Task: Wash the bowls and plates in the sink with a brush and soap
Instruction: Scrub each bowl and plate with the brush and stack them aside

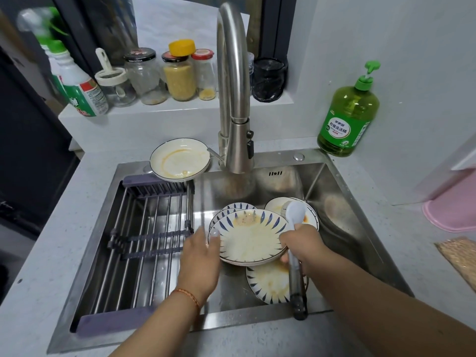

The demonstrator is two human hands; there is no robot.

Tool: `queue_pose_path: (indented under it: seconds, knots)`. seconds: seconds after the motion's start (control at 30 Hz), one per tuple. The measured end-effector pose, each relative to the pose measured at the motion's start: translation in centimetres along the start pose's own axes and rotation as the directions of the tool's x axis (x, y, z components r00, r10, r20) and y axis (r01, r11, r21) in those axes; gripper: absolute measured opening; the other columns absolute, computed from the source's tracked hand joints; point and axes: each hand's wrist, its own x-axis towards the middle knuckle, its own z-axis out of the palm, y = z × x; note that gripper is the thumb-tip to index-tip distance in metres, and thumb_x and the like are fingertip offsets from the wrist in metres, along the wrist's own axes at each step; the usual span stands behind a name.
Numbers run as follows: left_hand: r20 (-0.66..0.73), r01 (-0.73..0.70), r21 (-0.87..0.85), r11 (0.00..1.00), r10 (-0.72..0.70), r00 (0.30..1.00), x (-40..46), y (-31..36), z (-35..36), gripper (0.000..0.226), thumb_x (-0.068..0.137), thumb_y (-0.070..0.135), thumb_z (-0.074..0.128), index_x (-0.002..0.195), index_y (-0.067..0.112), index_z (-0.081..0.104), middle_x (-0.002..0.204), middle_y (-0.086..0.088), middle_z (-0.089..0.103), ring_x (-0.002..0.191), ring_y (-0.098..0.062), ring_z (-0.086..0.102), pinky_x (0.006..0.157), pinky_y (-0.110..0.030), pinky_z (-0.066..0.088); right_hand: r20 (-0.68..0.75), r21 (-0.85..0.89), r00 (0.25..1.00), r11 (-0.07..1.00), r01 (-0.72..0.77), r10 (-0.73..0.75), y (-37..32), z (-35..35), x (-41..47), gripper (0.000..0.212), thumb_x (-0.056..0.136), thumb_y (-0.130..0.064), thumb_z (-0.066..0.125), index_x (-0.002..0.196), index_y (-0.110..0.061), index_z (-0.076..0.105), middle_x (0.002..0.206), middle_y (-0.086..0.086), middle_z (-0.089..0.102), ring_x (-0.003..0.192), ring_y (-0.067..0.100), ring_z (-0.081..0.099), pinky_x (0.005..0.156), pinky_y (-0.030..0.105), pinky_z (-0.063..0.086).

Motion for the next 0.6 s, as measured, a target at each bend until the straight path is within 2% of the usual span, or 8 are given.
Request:
queue_pose_path:
  seconds: [0.07, 0.13, 0.2, 0.27, 0.33, 0.43, 0.5, 0.6]
  knots:
    - [0.173, -0.389, 0.313, 0.866, 0.351, 0.920, -0.3, 0.0, -0.7, 0.065, 0.082, 0.062, 0.042, 0.135, 0.024, 0.048, 0.124, 0.018, 0.040, 0.124, 0.000, 0.032, 0.113, -0.028, 0.017, 0.005, -0.008, 1.000, 1.000, -0.015, 0.016, -0.2, -0.3, 0.3, 0.016, 0.082, 0.004, 0.049, 0.094, 0.002, 0.058, 0.072, 0.017, 0.056, 0.029, 0.017, 0.051, 0.044, 0.022, 0.042]
    - [0.431, -0.639, 0.479, 0.602, 0.473, 0.769, 0.1, -0.4, -0.1, 0.066, 0.065, 0.057, 0.062, 0.125, 0.028, 0.058, 0.120, 0.015, 0.057, 0.120, -0.005, 0.049, 0.113, -0.039, 0.032, 0.016, -0.008, 0.999, 0.999, -0.041, 0.042, -0.4, -0.5, 0.3, 0.020, 0.081, 0.005, 0.050, 0.100, 0.004, 0.057, 0.077, 0.018, 0.056, 0.032, 0.018, 0.051, 0.040, 0.019, 0.041]
    - [0.561, -0.733, 0.548, 0.404, 0.472, 0.680, 0.3, -0.3, 0.8, 0.057, 0.048, 0.039, 0.079, 0.102, 0.025, 0.067, 0.089, 0.009, 0.069, 0.081, -0.014, 0.069, 0.071, -0.029, 0.058, 0.046, -0.009, 0.998, 0.999, -0.051, 0.052, -0.6, -0.2, 0.0, 0.020, 0.080, 0.006, 0.050, 0.099, 0.004, 0.056, 0.072, 0.018, 0.053, 0.030, 0.018, 0.050, 0.038, 0.017, 0.038]
    - [0.553, -0.717, 0.608, 0.342, 0.466, 0.691, 0.7, 0.0, 1.3, 0.047, 0.039, 0.023, 0.084, 0.082, 0.022, 0.067, 0.064, 0.008, 0.062, 0.049, -0.016, 0.060, 0.039, -0.021, 0.046, 0.085, -0.007, 0.995, 0.999, -0.046, 0.046, -0.8, 0.1, -0.6, 0.017, 0.080, 0.005, 0.050, 0.097, 0.003, 0.054, 0.066, 0.017, 0.052, 0.028, 0.017, 0.049, 0.040, 0.018, 0.036]
    - [0.499, -0.691, 0.609, 0.390, 0.489, 0.715, 1.2, 0.7, 1.0, 0.035, 0.047, 0.023, 0.081, 0.078, 0.021, 0.067, 0.059, 0.005, 0.063, 0.045, -0.017, 0.059, 0.038, -0.020, 0.043, 0.153, 0.036, 0.988, 0.999, -0.023, 0.017, -1.3, -0.1, -1.1, 0.015, 0.088, -0.003, 0.053, 0.101, 0.003, 0.054, 0.067, 0.021, 0.060, 0.029, 0.016, 0.049, 0.040, 0.019, 0.036]
    - [0.225, -0.414, 0.552, 0.724, 0.348, 0.910, 1.5, 1.8, 0.2, 0.028, 0.076, 0.020, 0.069, 0.103, 0.021, 0.064, 0.086, -0.003, 0.071, 0.075, -0.022, 0.066, 0.060, -0.026, 0.047, 0.234, 0.027, 0.970, 0.998, 0.054, -0.059, -2.6, -1.5, -2.0, 0.018, 0.100, -0.027, 0.046, 0.111, -0.014, 0.050, 0.070, 0.018, 0.069, 0.032, 0.015, 0.047, 0.039, 0.017, 0.036]
    - [0.085, -0.238, 0.415, 0.878, 0.223, 0.971, 1.5, 2.2, 0.0, 0.034, 0.074, 0.019, 0.071, 0.107, 0.020, 0.064, 0.088, -0.001, 0.068, 0.076, -0.020, 0.061, 0.062, -0.024, 0.043, 0.228, -0.145, 0.963, 0.973, 0.180, -0.144, -2.7, -1.9, -2.4, 0.030, 0.102, -0.025, 0.041, 0.131, -0.020, 0.047, 0.060, 0.012, 0.063, 0.030, 0.015, 0.047, 0.036, 0.018, 0.037]
    - [0.050, -0.148, 0.274, 0.950, 0.140, 0.989, 1.7, 2.6, 0.3, 0.039, 0.070, 0.014, 0.076, 0.106, 0.017, 0.062, 0.087, 0.002, 0.061, 0.079, -0.019, 0.057, 0.063, -0.023, 0.041, 0.298, -0.358, 0.928, 0.876, 0.324, -0.222, -2.6, -1.2, -3.7, 0.046, 0.101, -0.026, 0.038, 0.146, -0.031, 0.034, 0.060, 0.006, 0.054, 0.030, 0.015, 0.048, 0.047, 0.034, 0.044]
